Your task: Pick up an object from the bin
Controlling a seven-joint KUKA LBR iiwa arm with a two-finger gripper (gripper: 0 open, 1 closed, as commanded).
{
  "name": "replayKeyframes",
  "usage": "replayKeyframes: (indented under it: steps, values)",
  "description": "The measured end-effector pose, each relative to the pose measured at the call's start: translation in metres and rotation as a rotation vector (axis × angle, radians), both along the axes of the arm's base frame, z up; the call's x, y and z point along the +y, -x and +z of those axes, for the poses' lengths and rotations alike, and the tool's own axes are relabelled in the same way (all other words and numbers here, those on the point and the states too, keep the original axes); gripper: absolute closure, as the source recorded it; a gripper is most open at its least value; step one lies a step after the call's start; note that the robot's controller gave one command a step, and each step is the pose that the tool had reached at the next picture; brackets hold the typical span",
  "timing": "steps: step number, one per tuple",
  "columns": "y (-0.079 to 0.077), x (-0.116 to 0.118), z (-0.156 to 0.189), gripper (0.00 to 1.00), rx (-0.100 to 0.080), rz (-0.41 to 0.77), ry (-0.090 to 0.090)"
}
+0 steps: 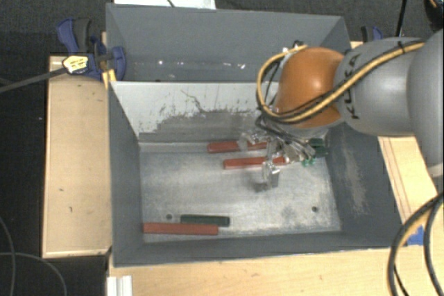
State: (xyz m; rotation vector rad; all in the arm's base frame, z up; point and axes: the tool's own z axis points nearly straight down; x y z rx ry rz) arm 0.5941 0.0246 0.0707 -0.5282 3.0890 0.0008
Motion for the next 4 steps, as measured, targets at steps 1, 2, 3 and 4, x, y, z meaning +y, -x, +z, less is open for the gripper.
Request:
replayKeyframes:
  steps: [1,2,3,4]
  values:
    - [-0.001,0.000,0.002,1.00,-0.001,-0.004,-0.001]
    - [0.001,0.000,0.000,0.00,0.003,-0.006,0.000]
    - [0.000,0.000,0.000,1.00,0.002,-0.008,0.000]
    - [0.015,-0.024,0.157,1.00,-0.004,0.175,0.003]
